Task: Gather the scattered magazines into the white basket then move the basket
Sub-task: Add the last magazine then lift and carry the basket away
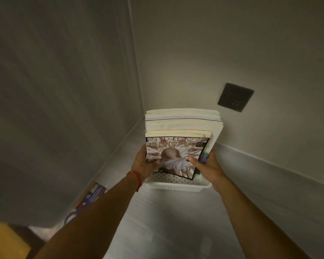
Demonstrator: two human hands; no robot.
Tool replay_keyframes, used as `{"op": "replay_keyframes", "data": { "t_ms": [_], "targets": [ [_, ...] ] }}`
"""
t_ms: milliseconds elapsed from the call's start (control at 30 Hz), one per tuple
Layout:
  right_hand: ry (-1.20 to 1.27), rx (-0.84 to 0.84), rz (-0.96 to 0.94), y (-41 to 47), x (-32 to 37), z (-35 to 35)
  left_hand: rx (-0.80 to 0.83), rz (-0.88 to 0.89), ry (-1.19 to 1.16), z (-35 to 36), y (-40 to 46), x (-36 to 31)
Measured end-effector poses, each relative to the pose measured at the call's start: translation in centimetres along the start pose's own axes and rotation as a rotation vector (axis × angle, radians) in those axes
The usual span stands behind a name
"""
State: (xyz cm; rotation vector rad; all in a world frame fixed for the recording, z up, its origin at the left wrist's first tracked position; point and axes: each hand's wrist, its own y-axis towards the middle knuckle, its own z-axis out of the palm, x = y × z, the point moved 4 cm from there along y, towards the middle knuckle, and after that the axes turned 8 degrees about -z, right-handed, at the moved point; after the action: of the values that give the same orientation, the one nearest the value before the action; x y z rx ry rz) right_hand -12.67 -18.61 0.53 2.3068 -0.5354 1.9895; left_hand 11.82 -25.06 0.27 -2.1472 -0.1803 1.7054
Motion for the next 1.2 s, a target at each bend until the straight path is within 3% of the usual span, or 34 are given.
{"op": "replay_keyframes", "data": {
  "t_ms": [267, 567, 933, 1200],
  "targets": [
    [-0.102, 0.260, -0.028, -4.1, -0.4, 3.7, -0.184, -0.035, -0.109, -3.2, -10.9, 4.6],
    [-0.158, 0.557, -0.074, -6.0, 0.9, 11.9, -0.450, -0.200, -0.298, -8.6, -18.3, 9.9],
    [-0.243, 0.805, -0.154, -5.1, 3.3, 25.0, -0.755, -0.145, -0.491, -15.7, -22.8, 12.1],
    [-0.291, 0.882, -0.148, -3.0, 4.9, 29.9, -0.832, -0.138, -0.587, -18.4, -22.0, 12.1]
  ]
}}
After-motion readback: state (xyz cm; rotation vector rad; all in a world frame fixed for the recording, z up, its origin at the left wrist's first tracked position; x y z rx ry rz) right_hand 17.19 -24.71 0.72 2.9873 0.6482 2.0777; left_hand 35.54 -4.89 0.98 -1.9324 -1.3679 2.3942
